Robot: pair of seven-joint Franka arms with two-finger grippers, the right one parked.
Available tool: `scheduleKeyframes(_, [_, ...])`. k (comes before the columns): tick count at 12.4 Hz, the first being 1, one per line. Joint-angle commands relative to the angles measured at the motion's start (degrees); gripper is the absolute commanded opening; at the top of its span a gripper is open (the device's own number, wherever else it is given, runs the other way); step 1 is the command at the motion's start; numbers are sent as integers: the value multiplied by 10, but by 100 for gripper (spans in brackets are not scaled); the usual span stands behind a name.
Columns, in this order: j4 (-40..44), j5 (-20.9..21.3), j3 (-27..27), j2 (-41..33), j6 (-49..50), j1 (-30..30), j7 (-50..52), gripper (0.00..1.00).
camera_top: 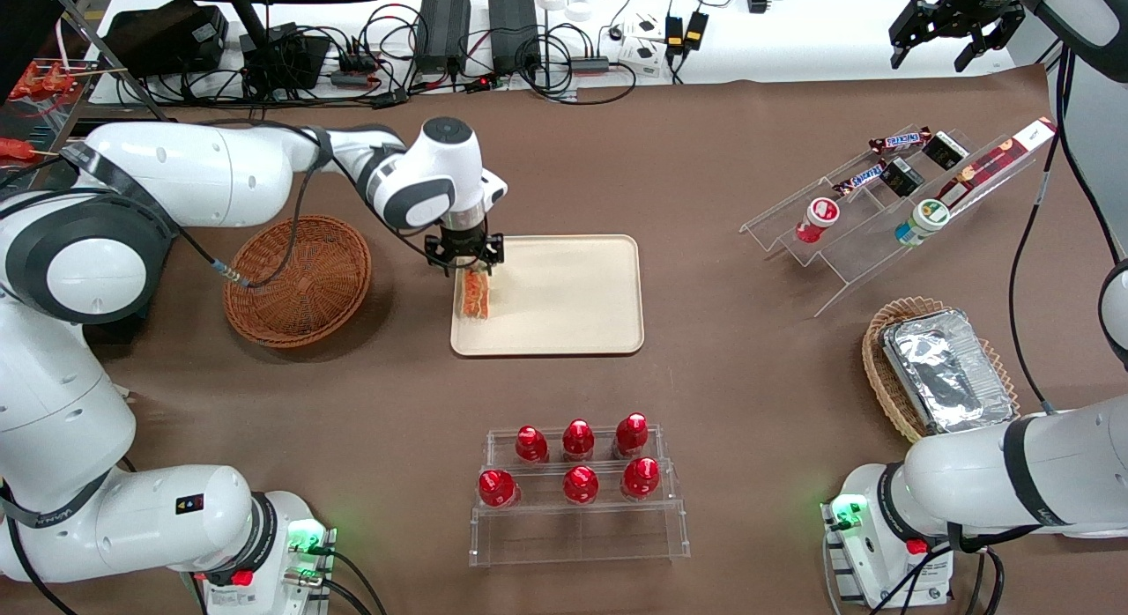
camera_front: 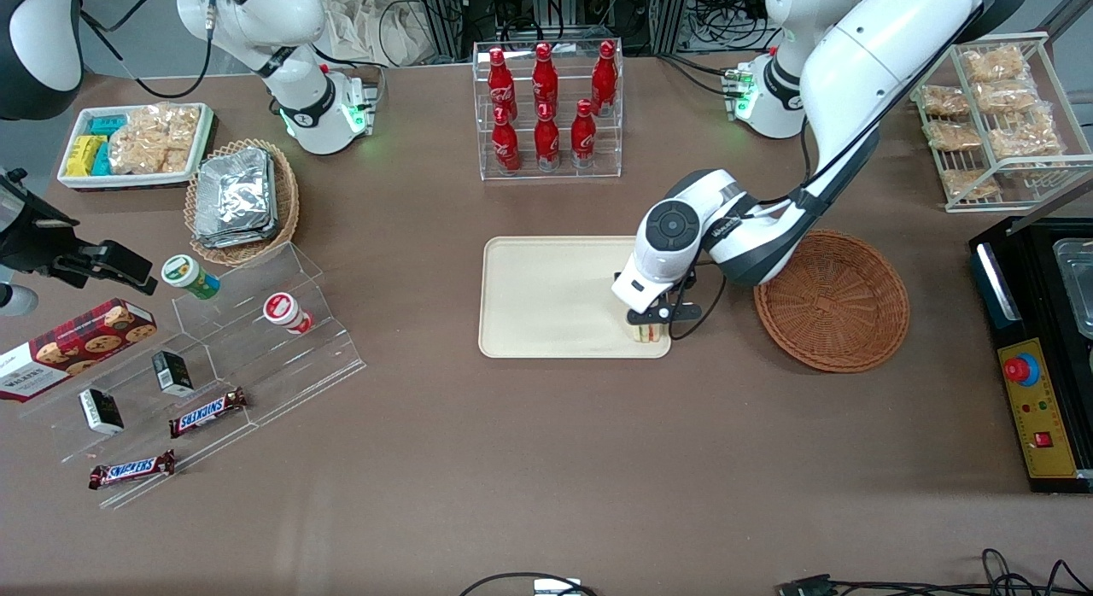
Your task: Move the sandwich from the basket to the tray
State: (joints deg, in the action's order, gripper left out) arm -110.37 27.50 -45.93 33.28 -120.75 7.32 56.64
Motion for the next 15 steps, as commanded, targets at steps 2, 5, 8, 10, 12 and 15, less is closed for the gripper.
scheduleKeyframes(2, [121,-99,-18,-74,175,5,-40,100])
scheduleKeyframes(5, [192,-188,32,-154,303,29,-187,100])
scheduleKeyframes(8, [169,-256,194,-279,335,21,-371,100])
scheduleKeyframes(10, [146,-257,301,-326,347,-1,-426,100])
scheduleKeyframes(12, [102,-253,372,-376,339,-34,-434,100])
scheduleKeyframes(15, [83,-255,380,-404,328,-33,-435,100])
